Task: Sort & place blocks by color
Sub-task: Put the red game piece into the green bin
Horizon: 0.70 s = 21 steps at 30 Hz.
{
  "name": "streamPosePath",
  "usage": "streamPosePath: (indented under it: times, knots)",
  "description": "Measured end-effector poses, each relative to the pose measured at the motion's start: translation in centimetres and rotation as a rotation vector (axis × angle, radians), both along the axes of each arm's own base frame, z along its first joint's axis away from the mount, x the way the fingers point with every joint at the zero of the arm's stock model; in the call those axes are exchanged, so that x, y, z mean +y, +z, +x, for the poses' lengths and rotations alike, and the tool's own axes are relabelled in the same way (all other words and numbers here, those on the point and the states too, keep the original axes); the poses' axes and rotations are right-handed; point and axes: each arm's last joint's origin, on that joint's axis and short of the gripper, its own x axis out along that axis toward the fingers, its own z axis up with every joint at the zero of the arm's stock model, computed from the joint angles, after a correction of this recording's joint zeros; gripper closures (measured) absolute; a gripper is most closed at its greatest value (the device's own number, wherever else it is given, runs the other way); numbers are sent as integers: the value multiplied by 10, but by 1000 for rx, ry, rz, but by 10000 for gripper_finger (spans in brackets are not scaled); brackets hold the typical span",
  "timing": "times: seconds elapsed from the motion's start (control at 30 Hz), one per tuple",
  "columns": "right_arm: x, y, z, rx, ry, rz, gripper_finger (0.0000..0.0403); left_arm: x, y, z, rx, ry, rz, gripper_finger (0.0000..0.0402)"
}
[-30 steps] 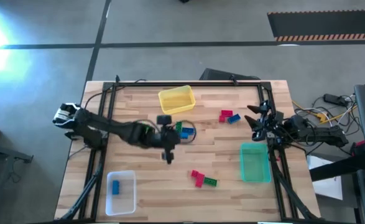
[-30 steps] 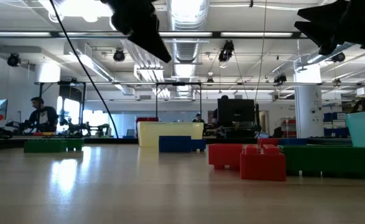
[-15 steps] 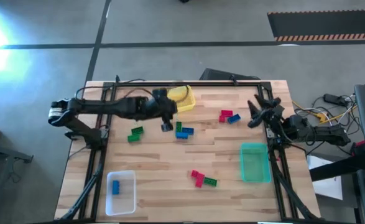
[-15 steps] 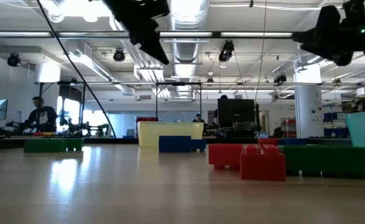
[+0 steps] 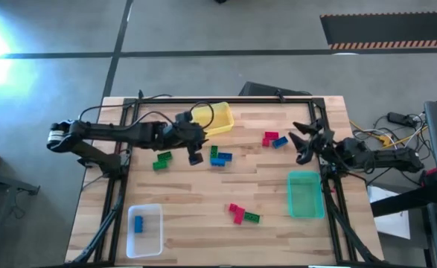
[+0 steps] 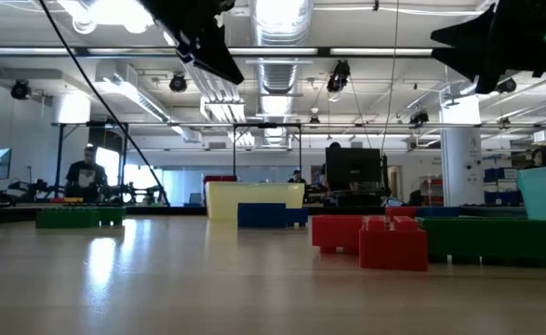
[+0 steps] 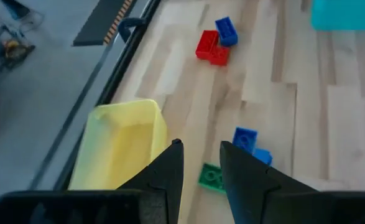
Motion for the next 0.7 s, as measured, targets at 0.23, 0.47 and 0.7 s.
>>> streamPosePath:
  times: [0.23,0.47,0.7]
  knots:
    - [0,-1,6,-34,46,84,184,-14,-26,-12,-34,104,-185,314]
    - [1,-11,22,74,100,141,184,-20,-53,-27,15,116,-216,314]
    - [0,-1,48,251,53,157,184,-17,-48,-31,22,52,-115,314]
